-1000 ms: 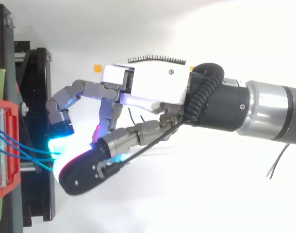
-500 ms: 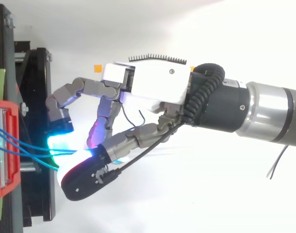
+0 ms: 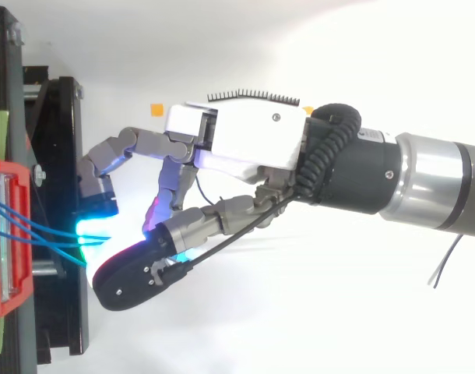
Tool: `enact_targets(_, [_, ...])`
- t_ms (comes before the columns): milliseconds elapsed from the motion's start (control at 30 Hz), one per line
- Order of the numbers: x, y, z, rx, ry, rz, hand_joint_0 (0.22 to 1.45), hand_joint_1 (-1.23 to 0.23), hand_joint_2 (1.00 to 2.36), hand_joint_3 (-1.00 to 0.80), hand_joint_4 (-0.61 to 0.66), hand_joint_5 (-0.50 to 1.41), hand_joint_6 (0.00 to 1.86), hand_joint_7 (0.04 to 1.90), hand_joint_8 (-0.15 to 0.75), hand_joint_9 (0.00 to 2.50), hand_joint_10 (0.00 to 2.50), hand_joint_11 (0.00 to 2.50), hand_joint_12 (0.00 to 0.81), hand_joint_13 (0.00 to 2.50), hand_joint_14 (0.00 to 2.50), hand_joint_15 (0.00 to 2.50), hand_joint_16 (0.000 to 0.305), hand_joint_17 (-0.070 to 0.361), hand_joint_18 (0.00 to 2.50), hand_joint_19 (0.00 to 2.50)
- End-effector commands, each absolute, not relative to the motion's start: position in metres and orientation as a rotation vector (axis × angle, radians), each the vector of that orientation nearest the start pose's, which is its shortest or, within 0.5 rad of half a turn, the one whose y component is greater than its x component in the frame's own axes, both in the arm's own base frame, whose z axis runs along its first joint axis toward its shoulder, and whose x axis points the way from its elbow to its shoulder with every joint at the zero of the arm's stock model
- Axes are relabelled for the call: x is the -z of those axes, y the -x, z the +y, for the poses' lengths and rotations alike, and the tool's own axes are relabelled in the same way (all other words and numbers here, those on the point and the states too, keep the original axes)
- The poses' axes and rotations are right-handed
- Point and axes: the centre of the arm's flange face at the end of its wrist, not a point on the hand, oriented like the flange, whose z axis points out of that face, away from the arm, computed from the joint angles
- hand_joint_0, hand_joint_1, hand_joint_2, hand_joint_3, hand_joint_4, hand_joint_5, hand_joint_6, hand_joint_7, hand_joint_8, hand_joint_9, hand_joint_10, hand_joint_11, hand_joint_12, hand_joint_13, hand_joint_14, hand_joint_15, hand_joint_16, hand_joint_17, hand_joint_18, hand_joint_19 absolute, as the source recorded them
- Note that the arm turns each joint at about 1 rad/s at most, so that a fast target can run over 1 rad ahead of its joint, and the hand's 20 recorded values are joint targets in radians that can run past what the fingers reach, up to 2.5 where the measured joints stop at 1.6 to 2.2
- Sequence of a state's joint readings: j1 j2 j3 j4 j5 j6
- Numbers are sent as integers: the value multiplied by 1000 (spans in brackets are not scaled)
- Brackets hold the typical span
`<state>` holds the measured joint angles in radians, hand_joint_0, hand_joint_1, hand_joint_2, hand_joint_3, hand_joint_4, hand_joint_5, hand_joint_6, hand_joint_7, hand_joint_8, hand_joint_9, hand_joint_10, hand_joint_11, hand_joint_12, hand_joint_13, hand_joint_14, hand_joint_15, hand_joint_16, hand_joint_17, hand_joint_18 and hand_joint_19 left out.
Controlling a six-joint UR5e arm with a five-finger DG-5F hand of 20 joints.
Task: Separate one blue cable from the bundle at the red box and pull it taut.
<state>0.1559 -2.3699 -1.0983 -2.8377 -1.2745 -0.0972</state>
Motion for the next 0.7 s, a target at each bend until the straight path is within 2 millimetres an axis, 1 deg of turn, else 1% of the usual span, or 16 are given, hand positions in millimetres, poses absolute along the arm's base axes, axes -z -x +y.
enact_targets(0, [-231, -784, -41, -1017, -1222, 1176, 544, -572, 1000, -500, 65, -135, 814, 1204, 321, 1512, 29, 1494, 393, 1261, 25, 703, 47, 106, 1092, 702])
enact_targets(33, [-231, -784, -41, -1017, -1222, 1176, 552, -570, 1000, -500, 62, -135, 814, 1199, 316, 1511, 29, 1499, 394, 1259, 25, 712, 47, 106, 1087, 704])
enact_targets(100, [-232, -784, -40, -1018, -1221, 1175, 614, -562, 1000, -500, 40, -133, 809, 1233, 305, 1514, 30, 1509, 388, 1251, 26, 716, 45, 101, 1070, 720])
enact_targets(233, [-231, -784, -41, -1017, -1222, 1176, 618, -575, 1000, -500, 54, -134, 807, 1237, 308, 1511, 29, 1525, 389, 1253, 26, 720, 45, 102, 1070, 731])
enact_targets(300, [-231, -785, -40, -1019, -1220, 1176, 529, -549, 1000, -500, 72, -137, 806, 1233, 330, 1514, 29, 1512, 406, 1264, 25, 708, 49, 110, 1104, 716])
enact_targets(467, [-231, -785, -40, -1019, -1220, 1176, 471, -481, 1000, -500, 84, -137, 809, 1202, 354, 1523, 28, 1481, 431, 1288, 24, 699, 54, 123, 1158, 684])
enact_targets(567, [-231, -785, -41, -1019, -1220, 1176, 469, -432, 1000, -500, 88, -138, 808, 1199, 351, 1526, 26, 1466, 433, 1289, 23, 688, 55, 124, 1165, 683])
enact_targets(633, [-230, -784, -39, -1019, -1220, 1178, 498, -433, 1000, -500, 82, -139, 806, 1204, 330, 1513, 28, 1479, 423, 1278, 23, 703, 52, 118, 1140, 698])
enact_targets(667, [-231, -785, -41, -1019, -1220, 1176, 532, -445, 1000, -500, 73, -140, 803, 1212, 317, 1504, 29, 1476, 414, 1265, 25, 703, 50, 113, 1115, 717])
